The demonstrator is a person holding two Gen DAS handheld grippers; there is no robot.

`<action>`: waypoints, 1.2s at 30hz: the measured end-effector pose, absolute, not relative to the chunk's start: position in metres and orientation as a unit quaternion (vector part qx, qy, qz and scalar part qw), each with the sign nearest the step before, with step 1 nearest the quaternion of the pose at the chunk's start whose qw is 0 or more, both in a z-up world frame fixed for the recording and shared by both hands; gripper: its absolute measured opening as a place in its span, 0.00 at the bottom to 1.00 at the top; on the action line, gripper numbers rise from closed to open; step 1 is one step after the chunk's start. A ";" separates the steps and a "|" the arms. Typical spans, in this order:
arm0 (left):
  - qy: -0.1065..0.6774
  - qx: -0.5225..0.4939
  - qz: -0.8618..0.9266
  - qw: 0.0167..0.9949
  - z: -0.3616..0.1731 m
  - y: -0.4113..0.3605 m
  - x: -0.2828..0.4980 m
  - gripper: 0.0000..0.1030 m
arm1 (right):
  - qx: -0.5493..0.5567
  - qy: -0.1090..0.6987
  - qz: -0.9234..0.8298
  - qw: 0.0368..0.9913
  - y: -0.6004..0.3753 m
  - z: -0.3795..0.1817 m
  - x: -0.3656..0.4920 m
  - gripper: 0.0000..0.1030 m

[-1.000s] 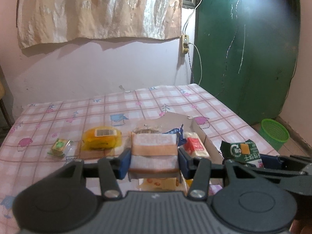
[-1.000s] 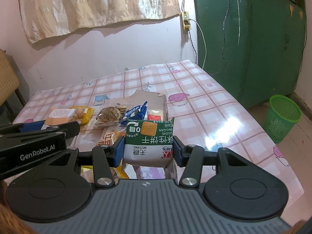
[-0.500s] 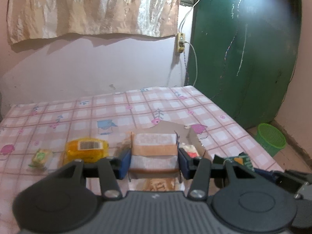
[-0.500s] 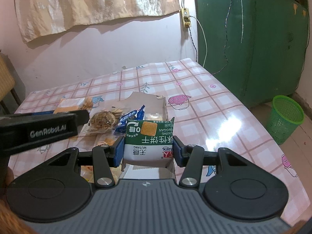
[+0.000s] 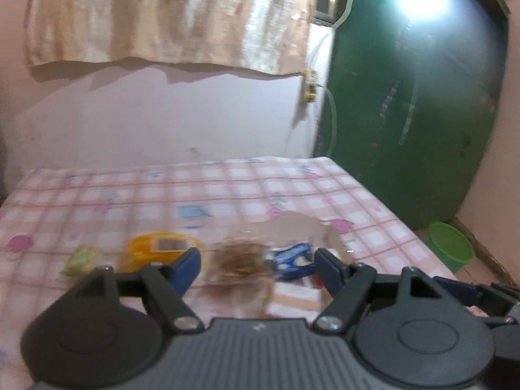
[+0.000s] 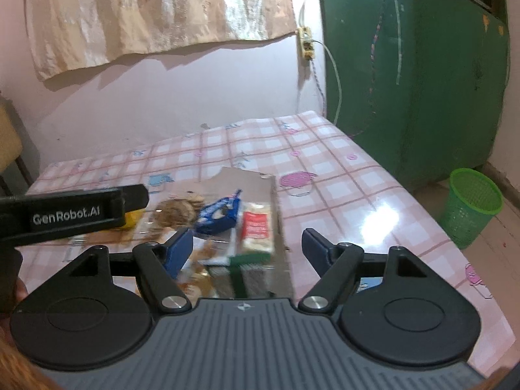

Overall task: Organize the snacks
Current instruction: 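Lower both snacks into the white box and open both tools, then withdraw both open tools from the box back toward the snack pile, then grasp the green-printed square cake with the left tool while the right tool grasps the yellow barcode pack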

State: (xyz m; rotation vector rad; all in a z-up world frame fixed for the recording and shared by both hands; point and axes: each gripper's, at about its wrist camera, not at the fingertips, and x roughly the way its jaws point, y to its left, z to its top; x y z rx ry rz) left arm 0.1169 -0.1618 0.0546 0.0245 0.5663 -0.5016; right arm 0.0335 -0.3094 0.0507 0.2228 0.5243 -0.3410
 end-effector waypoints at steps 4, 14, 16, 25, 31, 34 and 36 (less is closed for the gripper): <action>0.276 0.011 -0.204 0.939 0.049 -0.123 0.118 0.77 | 0.094 0.262 -0.142 0.950 -0.282 0.051 0.045 0.94; 0.305 0.005 -0.108 0.946 0.019 -0.031 0.169 0.92 | 0.089 0.298 -0.076 0.948 -0.212 0.031 0.102 1.00; 0.311 0.017 -0.095 0.945 0.010 -0.026 0.187 0.93 | 0.090 0.305 -0.068 0.945 -0.205 0.027 0.118 1.00; 0.327 0.065 -0.096 0.938 -0.026 -0.045 0.249 0.99 | 0.111 0.340 -0.065 0.932 -0.208 0.011 0.207 1.00; 0.341 0.062 -0.101 0.933 -0.047 -0.048 0.273 0.74 | 0.091 0.357 -0.068 0.927 -0.207 -0.006 0.260 1.00; 0.335 0.052 -0.115 0.934 -0.053 -0.046 0.274 0.53 | 0.074 0.373 -0.074 0.922 -0.203 -0.013 0.283 1.00; 0.329 0.059 -0.124 0.934 -0.052 -0.047 0.273 0.45 | 0.063 0.379 -0.065 0.921 -0.199 -0.019 0.297 1.00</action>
